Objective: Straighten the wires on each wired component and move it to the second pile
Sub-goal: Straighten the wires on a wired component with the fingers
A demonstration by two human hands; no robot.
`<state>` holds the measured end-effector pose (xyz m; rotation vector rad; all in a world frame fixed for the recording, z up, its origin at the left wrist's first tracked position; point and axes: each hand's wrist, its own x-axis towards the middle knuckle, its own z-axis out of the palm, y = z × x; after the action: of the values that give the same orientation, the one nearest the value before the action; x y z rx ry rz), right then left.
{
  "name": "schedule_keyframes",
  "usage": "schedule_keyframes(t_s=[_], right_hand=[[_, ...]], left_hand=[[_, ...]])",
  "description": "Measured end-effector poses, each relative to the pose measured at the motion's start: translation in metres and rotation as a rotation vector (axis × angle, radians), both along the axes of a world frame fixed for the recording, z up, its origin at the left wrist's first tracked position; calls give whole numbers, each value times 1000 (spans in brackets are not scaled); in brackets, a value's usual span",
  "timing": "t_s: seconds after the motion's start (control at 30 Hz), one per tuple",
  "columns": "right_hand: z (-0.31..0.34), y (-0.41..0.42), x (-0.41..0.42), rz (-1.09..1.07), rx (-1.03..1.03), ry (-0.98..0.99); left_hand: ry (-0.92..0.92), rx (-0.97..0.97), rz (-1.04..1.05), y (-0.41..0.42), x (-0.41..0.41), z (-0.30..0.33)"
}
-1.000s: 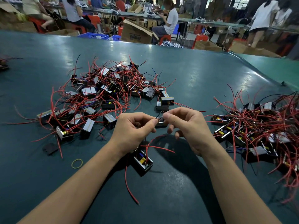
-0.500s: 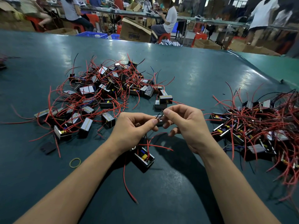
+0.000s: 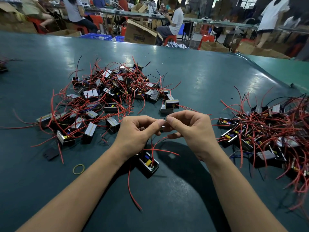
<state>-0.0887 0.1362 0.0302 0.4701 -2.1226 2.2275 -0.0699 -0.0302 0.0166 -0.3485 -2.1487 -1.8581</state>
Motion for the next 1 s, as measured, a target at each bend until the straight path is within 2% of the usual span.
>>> schedule_keyframes(t_s=[0.27, 0.43, 0.6, 0.67, 0.77, 0.83, 0.9, 1.0], right_hand=[[-1, 0, -1, 4, 10, 4], [-10, -2, 0, -184, 358, 416], [-11, -2, -3, -236, 509, 741], [-9, -2, -2, -189, 492, 653], [-2, 0, 0, -28, 289, 165], [2, 5, 0, 80, 194, -50], [4, 10, -1, 149, 167, -140], [5, 12, -2, 154, 276, -84]], left_hand=[[-13, 12, 18, -1, 0, 1], [-13, -60, 58, 0, -1, -1], [16, -101, 55, -1, 2, -2], [46, -117, 51, -1, 3, -2], [108, -185, 56, -2, 5, -1], [166, -265, 44, -2, 6, -1], [198, -293, 24, -2, 6, -1], [185, -258, -1, -3, 7, -1]])
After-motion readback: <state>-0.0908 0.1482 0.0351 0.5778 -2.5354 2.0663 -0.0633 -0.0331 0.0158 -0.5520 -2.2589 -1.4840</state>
